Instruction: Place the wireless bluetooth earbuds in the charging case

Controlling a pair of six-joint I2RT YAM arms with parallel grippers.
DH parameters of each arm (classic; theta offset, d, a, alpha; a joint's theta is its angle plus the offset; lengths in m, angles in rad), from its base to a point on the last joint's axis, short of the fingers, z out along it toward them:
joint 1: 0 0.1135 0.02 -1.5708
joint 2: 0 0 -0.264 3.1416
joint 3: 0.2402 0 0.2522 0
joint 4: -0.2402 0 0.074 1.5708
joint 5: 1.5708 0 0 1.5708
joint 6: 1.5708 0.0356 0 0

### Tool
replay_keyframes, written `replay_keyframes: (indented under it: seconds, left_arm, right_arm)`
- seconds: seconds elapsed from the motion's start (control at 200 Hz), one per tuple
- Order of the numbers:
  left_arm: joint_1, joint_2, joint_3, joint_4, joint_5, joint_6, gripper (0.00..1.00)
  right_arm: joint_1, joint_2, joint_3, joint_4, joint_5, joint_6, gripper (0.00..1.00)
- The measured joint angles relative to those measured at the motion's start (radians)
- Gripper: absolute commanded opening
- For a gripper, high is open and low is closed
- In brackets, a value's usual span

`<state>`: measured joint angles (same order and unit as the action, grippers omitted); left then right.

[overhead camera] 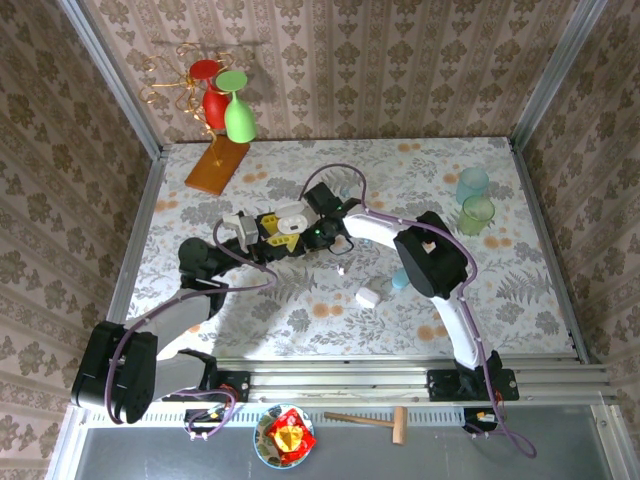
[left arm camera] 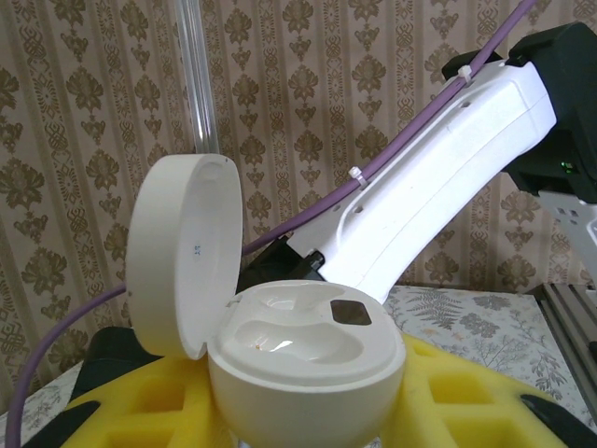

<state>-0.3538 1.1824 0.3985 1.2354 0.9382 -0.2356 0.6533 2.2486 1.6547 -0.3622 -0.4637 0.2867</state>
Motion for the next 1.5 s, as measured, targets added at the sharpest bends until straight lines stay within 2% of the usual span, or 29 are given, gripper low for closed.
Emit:
replay_keyframes:
  seconds: [0.46,0.79,0.885,1.025,1.31,1.5]
  left_arm:
    - [0.0,0.002,0.0,0.0,0.0,0.0,0.25]
    - [0.0,0.011,0.0,0.0,0.001,0.0,0.25]
    - [0.0,0.011,0.0,0.0,0.0,0.0,0.25]
    - [0.0,0.011,0.0,0.0,0.0,0.0,0.25]
    - [0.0,0.011,0.0,0.0,0.0,0.0,0.25]
    - [0.0,0.011,0.0,0.0,0.0,0.0,0.25]
  right_arm:
    - [-0.001,-0.066,-0.095,0.019,0.003,-0.002,0.6]
    - [-0.006,-0.037,-0.021,-0.073,0.048,-0.063,0.56]
    - [-0.009,-0.023,-0.006,-0.093,0.062,-0.082,0.53]
    - [-0.013,-0.02,0.005,-0.116,0.084,-0.1,0.4]
    - [-0.023,-0.009,0.014,-0.131,0.104,-0.082,0.31]
    - [-0.024,-0.019,-0.003,-0.117,0.121,-0.066,0.21]
